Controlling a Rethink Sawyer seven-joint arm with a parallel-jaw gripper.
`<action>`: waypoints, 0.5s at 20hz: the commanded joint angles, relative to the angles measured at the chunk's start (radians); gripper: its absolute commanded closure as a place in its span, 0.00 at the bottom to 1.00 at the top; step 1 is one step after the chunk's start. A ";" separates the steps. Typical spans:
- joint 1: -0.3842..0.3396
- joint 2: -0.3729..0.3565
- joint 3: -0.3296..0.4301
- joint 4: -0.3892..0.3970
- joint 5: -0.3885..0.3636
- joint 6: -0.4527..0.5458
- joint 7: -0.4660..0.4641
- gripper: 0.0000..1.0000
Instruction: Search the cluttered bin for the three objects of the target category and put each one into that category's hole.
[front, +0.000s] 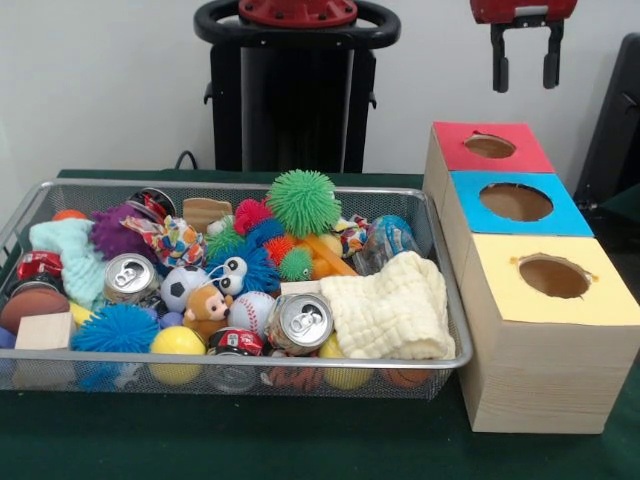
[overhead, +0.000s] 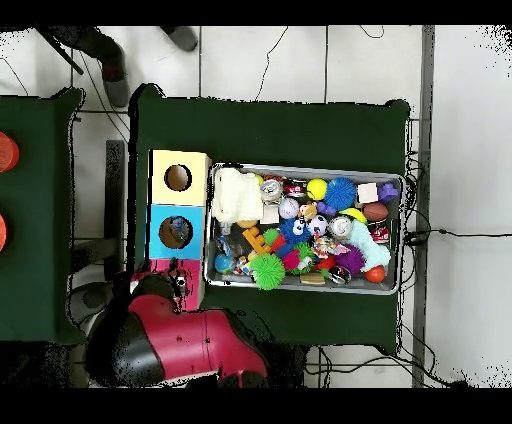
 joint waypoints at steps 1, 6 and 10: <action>-0.070 0.184 0.105 -0.210 0.022 0.131 0.038 0.00; -0.126 0.313 0.064 -0.416 0.006 0.189 0.008 0.00; -0.193 0.341 0.086 -0.496 0.001 0.249 -0.029 0.00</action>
